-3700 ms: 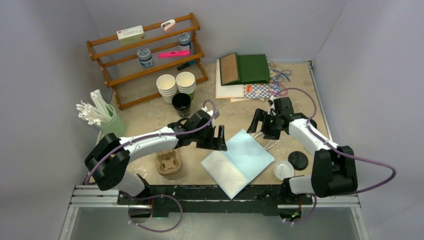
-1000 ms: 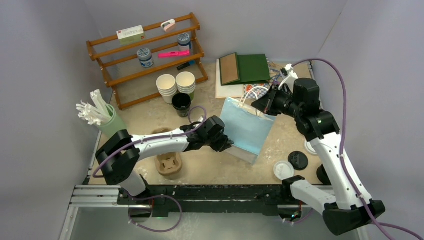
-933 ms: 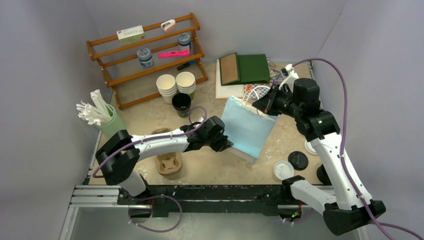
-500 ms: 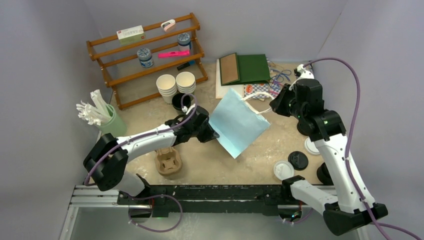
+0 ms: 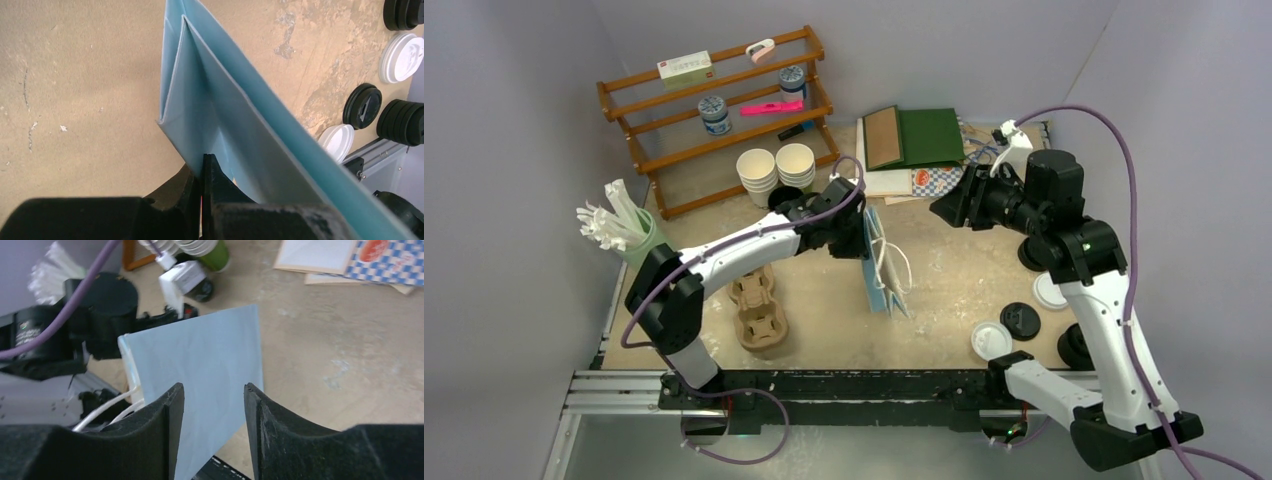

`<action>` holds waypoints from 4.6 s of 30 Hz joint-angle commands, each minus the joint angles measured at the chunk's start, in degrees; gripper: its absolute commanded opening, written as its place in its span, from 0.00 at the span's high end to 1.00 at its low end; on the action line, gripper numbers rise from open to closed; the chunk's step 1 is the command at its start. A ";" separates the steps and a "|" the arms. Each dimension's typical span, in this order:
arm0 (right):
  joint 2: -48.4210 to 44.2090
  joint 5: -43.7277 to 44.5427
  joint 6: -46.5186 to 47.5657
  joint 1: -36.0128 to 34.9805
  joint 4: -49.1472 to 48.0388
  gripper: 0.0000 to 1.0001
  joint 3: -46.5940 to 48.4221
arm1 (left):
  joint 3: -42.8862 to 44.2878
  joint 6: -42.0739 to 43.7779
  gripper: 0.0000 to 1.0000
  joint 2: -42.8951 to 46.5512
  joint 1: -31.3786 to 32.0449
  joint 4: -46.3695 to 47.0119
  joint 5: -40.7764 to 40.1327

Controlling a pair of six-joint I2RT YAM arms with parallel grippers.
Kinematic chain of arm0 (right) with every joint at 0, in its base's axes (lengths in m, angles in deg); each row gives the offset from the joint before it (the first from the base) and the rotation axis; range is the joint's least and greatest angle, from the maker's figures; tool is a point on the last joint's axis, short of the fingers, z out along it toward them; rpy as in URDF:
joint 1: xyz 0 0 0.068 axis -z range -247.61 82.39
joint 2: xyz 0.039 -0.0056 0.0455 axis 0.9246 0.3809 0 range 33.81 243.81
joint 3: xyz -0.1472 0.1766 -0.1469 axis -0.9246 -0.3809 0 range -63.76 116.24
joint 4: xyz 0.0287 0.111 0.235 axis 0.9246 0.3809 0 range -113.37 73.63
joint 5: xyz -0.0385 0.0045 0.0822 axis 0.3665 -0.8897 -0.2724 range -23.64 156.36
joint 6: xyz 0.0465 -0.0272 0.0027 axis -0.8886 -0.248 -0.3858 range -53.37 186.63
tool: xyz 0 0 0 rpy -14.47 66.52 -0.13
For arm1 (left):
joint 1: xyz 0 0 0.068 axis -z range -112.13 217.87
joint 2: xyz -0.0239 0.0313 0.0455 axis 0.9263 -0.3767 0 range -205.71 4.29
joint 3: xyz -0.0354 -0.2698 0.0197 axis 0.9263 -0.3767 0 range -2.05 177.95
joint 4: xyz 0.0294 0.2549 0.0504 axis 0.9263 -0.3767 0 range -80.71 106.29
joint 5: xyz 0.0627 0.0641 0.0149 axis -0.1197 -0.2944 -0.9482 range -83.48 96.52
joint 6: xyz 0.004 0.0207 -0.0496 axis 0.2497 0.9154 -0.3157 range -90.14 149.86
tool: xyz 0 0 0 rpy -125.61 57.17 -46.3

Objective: Pack the takeout coffee
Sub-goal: Open the takeout bag at the center of the board.

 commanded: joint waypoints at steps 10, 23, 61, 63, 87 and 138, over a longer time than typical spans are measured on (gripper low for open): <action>0.51 -21.96 2.38 -2.51 2.04 0.51 8.17 | 11.59 0.93 1.00 -6.35 -0.27 -17.52 2.39; 8.75 -10.72 -1.86 -16.99 4.42 0.56 16.24 | 16.68 -5.00 1.00 -11.82 -3.07 -23.85 2.00; 26.61 20.75 1.81 -27.12 13.39 0.57 22.16 | 12.86 -1.90 1.00 -7.19 -5.92 -24.45 0.48; 27.01 20.06 1.93 -27.10 12.74 0.59 21.82 | 12.74 -1.55 1.00 -7.07 -5.97 -24.40 0.53; 24.30 20.32 -1.02 -23.48 14.13 1.00 17.99 | -0.29 5.99 0.72 4.34 -8.08 -10.13 6.37; 21.43 10.50 -2.39 -19.63 9.24 1.00 13.78 | -18.83 -5.95 0.75 5.56 -8.04 21.39 23.07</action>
